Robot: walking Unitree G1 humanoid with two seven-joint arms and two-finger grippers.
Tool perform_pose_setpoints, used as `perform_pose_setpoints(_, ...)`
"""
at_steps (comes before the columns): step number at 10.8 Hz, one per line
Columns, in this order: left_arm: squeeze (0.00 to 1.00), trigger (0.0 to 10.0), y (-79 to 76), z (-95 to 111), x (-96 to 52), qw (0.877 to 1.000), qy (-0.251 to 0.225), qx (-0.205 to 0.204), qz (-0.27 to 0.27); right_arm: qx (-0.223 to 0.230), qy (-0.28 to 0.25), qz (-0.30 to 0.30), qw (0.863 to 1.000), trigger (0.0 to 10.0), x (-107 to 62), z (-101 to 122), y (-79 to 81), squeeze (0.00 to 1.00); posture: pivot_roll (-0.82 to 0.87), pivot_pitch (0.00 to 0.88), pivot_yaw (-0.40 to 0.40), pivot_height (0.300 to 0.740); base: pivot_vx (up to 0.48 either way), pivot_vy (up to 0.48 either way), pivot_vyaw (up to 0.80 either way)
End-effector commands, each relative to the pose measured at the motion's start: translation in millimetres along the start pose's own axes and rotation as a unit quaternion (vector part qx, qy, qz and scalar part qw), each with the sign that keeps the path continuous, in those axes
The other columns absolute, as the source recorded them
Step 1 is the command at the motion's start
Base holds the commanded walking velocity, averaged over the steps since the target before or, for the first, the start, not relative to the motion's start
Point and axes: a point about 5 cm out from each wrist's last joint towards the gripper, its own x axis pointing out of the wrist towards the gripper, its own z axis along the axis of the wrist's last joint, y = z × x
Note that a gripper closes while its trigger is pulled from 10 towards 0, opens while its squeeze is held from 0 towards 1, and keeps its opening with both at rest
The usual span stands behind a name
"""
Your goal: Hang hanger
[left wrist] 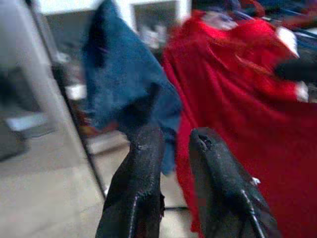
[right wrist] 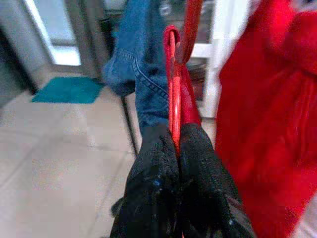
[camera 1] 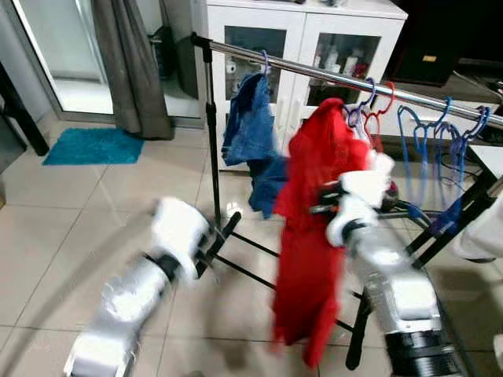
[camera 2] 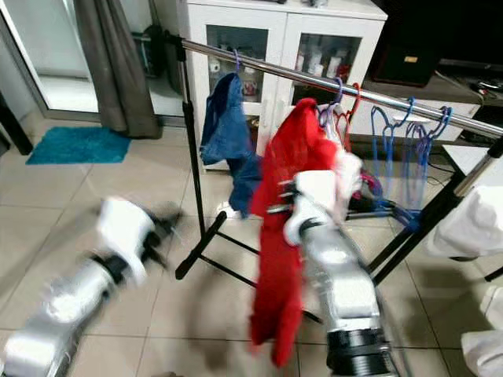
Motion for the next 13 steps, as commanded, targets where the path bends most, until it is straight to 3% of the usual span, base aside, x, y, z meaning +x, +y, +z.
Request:
perform_pose_setpoints(1,0.00,10.0,4.1,-3.4,0.1,1.000,0.011,0.002,0.022,0.000,-0.030,0.013,0.999,10.0,-1.5,8.6,3.3,0.00,0.12,0.000,-0.046,0.740,0.000,0.000,0.00)
perform_pose_setpoints(2,0.00,10.0,9.4,-1.9,1.0,0.999,0.003,-0.011,0.036,0.019,-0.034,0.003,0.999,10.0,-1.9,0.6,7.6,0.00,0.12,0.000,-0.041,0.740,0.000,0.000,0.00)
perform_pose_setpoints(4,0.00,10.0,3.7,-1.5,2.0,1.000,0.006,0.004,0.015,0.029,-0.033,-0.024,0.999,10.0,-0.3,-1.2,4.0,0.00,0.12,0.000,-0.032,0.740,0.133,0.000,0.00)
perform_pose_setpoints(8,0.00,10.0,0.0,-3.3,2.1,1.000,0.012,0.011,0.000,0.024,-0.018,-0.056,0.998,10.0,-1.6,-5.4,-5.9,0.00,0.12,0.000,-0.028,0.740,0.306,0.000,-0.51)
perform_pose_setpoints(13,0.00,10.0,-5.2,-6.2,-2.9,1.000,0.017,0.005,-0.012,0.012,-0.014,-0.048,0.999,10.0,-11.4,-8.9,-5.6,0.00,0.11,0.000,-0.037,0.740,0.304,0.000,0.00)
